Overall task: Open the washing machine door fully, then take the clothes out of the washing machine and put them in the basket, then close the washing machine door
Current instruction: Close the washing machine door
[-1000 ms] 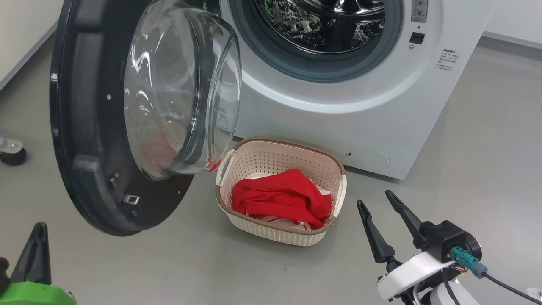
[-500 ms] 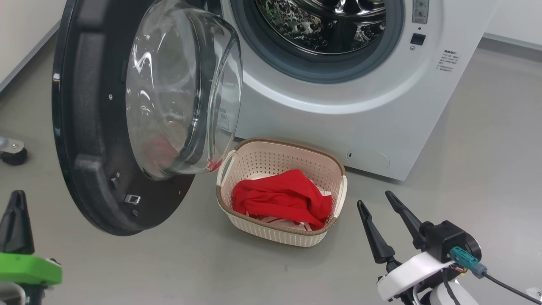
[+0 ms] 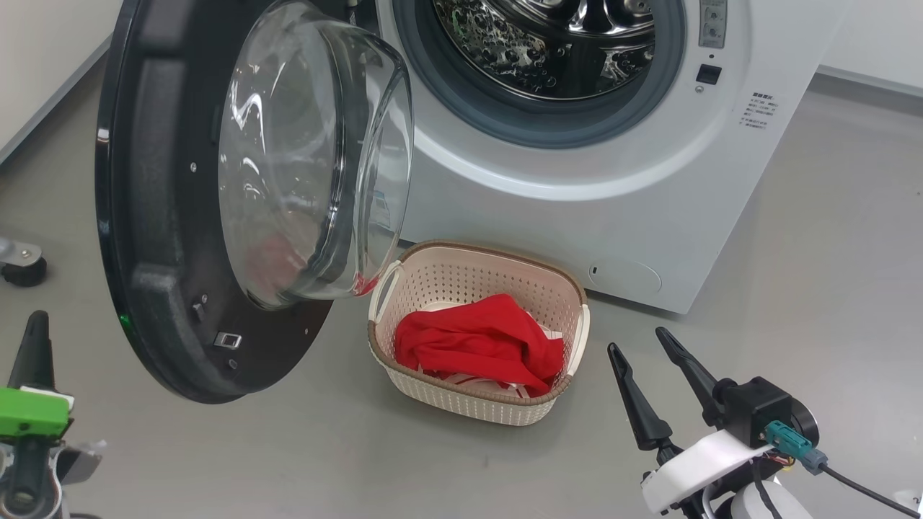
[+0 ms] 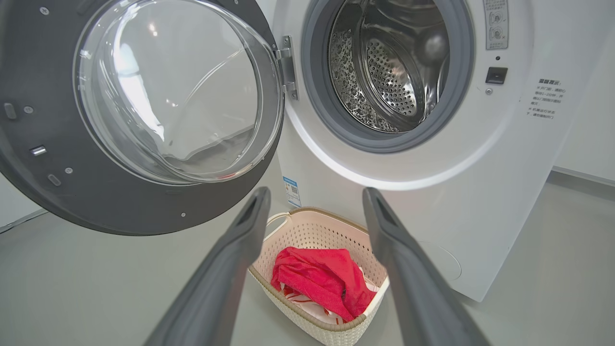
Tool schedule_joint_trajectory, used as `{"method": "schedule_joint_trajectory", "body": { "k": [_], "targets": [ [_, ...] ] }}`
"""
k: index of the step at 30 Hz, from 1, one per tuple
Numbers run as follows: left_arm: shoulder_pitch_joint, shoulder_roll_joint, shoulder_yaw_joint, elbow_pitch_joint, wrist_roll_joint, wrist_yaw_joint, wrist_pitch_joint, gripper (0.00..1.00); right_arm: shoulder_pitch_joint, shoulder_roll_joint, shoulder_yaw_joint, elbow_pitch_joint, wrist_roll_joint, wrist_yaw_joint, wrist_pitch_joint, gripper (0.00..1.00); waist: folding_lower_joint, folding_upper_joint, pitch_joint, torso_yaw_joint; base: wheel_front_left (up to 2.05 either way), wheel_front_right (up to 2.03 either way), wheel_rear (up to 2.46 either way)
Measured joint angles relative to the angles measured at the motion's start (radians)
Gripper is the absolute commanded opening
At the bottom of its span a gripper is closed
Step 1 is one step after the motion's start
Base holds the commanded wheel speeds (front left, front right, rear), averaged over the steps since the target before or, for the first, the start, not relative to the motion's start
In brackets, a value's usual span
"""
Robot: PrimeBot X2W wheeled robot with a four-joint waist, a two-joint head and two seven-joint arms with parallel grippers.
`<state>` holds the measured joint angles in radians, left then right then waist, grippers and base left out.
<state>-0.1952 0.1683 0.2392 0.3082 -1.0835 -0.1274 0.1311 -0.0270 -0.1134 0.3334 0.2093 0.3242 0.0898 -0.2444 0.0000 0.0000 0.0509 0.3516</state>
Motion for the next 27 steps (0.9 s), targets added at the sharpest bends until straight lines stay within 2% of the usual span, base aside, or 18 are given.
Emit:
{"method": "schedule_joint_trajectory", "body": {
  "k": [3,5,10,15,22,27],
  "targets": [
    [-0.031,-0.024,0.047,0.009,-0.122,0.024,0.079,0.00,0.000,0.000,0.000,0.001,0.000,0.000,0.000,1.00,0.0000,0.0000,-0.004,0.001,0.00,0.00,0.00],
    [-0.043,-0.030,0.065,0.013,-0.163,0.038,0.104,0.00,0.000,0.000,0.000,0.001,0.000,0.000,0.000,1.00,0.0000,0.0000,-0.005,0.002,0.00,0.00,0.00],
    [-0.091,-0.069,0.142,0.037,-0.345,0.136,0.228,0.00,0.000,0.002,0.004,0.001,0.000,0.000,0.000,1.00,0.0000,0.0000,-0.008,0.005,0.00,0.00,0.00],
    [-0.109,-0.082,0.155,0.039,-0.448,0.228,0.352,0.00,0.000,0.003,0.007,0.001,0.000,0.000,0.000,1.00,0.0000,0.0000,-0.010,0.007,0.00,0.00,0.00],
    [-0.111,-0.068,0.144,0.021,-0.505,0.238,0.488,0.00,0.002,0.004,0.007,0.002,0.000,0.000,0.000,1.00,0.0000,0.0000,-0.009,0.006,0.00,0.00,0.00],
    [-0.102,-0.040,0.112,0.008,-0.497,0.246,0.552,0.00,0.010,0.004,0.007,0.001,0.000,0.000,0.000,1.00,0.0000,0.0000,-0.004,0.005,0.00,0.00,0.00]
  ]
}}
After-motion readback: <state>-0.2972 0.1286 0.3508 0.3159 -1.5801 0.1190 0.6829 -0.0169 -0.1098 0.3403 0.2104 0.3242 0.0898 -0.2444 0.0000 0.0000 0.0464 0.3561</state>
